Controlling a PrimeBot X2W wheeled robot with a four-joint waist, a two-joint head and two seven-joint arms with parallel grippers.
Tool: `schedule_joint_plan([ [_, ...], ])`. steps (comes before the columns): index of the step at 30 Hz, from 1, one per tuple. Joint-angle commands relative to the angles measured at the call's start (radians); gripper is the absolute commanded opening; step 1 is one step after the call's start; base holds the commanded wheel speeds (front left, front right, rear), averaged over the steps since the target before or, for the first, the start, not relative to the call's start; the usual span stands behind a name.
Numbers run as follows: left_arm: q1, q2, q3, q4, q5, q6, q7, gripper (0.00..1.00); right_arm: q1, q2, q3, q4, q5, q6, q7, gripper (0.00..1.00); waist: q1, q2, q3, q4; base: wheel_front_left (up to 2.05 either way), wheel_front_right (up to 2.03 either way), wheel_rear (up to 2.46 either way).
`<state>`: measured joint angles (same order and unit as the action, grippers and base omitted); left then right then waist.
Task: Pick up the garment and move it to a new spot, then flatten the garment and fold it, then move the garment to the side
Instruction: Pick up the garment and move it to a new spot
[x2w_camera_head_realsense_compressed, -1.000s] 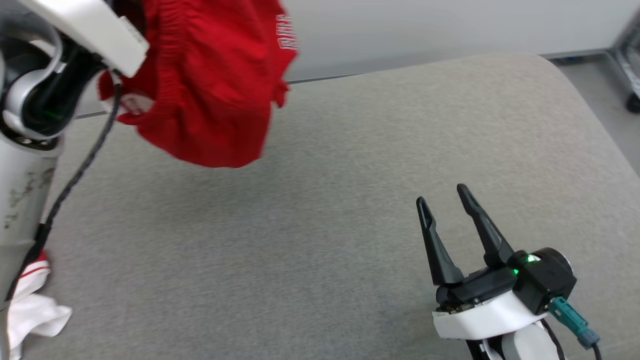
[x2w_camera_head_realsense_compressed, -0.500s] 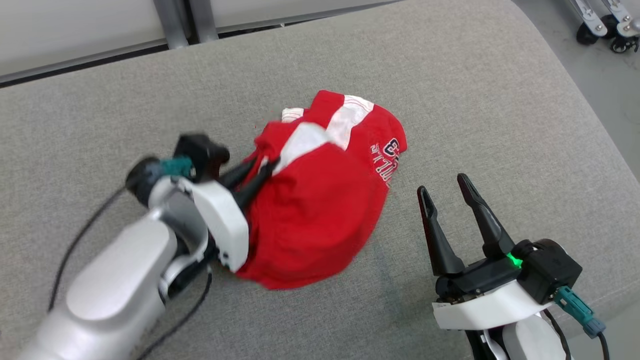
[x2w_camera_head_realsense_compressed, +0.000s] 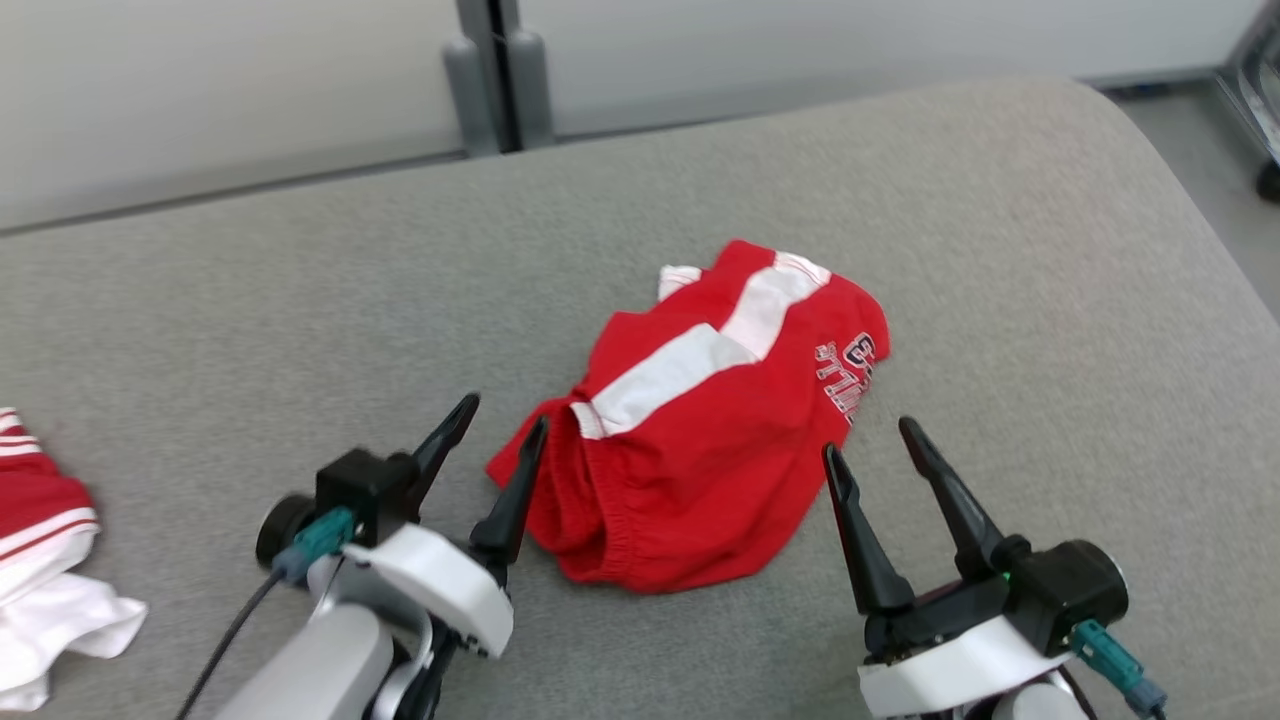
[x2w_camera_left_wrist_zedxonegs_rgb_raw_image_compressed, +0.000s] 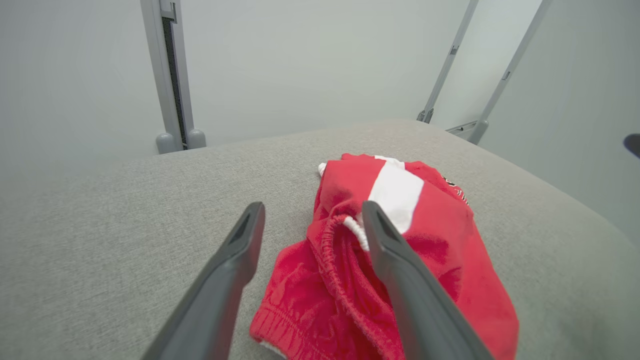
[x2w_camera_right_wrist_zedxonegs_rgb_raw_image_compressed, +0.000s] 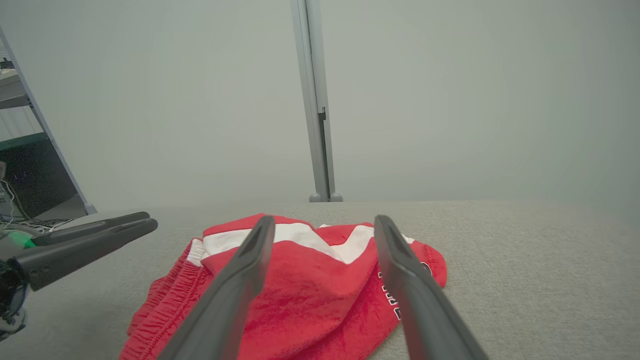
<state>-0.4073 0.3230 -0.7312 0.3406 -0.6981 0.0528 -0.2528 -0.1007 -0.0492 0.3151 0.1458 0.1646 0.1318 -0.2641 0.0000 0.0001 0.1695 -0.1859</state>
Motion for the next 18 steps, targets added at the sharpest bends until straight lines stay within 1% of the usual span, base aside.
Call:
schedule_joint_plan([
  [1,0.064,-0.011,0.029,-0.024,0.003,0.029,-0.009,1.0,0.024,-0.002,0.008,0.006,-0.007,-0.002,-0.001,1.0,0.0,-0.0001,-0.092,0.087,0.0,0.0,0.0],
  [3,0.134,-0.033,0.097,-0.075,0.002,0.065,-0.013,1.0,0.046,-0.003,0.013,0.011,-0.009,-0.002,-0.001,1.0,0.0,-0.0001,-0.133,0.123,0.0,0.0,0.0],
  [5,0.213,-0.056,0.167,-0.133,0.042,0.087,-0.013,1.0,0.061,-0.006,0.01,0.014,-0.018,-0.002,-0.001,1.0,0.0,-0.0001,-0.16,0.157,0.0,0.0,0.0],
  [6,0.255,-0.071,0.196,-0.156,0.071,0.095,-0.013,1.0,0.07,-0.006,0.007,0.018,-0.021,-0.002,-0.001,1.0,0.0,-0.0001,-0.173,0.173,0.0,0.0,0.0],
  [8,0.328,-0.097,0.266,-0.207,0.143,0.127,-0.013,1.0,0.082,-0.006,0.012,0.029,-0.031,-0.002,-0.001,1.0,0.0,-0.0001,-0.192,0.191,0.0,0.0,0.0],
  [9,0.328,-0.097,0.266,-0.207,0.143,0.127,-0.013,1.0,0.082,-0.006,0.012,0.029,-0.031,-0.002,-0.001,1.0,0.0,-0.0001,-0.192,0.191,0.0,0.0,0.0],
  [12,0.445,-0.145,0.36,-0.282,0.275,0.161,-0.012,1.0,0.09,-0.008,0.006,0.041,-0.049,-0.002,-0.001,1.0,0.0,-0.0001,-0.216,0.211,0.0,0.0,0.0],
  [15,0.546,-0.19,0.435,-0.342,0.392,0.156,-0.012,1.0,0.113,-0.006,-0.029,0.02,-0.071,-0.002,-0.001,1.0,0.0,-0.0001,-0.236,0.23,0.0,0.0,0.0],
  [18,0.617,-0.23,0.502,-0.381,0.47,0.138,-0.012,1.0,0.154,-0.005,-0.071,-0.017,-0.102,-0.002,-0.001,1.0,0.0,-0.0001,-0.252,0.243,0.0,0.0,0.0],
])
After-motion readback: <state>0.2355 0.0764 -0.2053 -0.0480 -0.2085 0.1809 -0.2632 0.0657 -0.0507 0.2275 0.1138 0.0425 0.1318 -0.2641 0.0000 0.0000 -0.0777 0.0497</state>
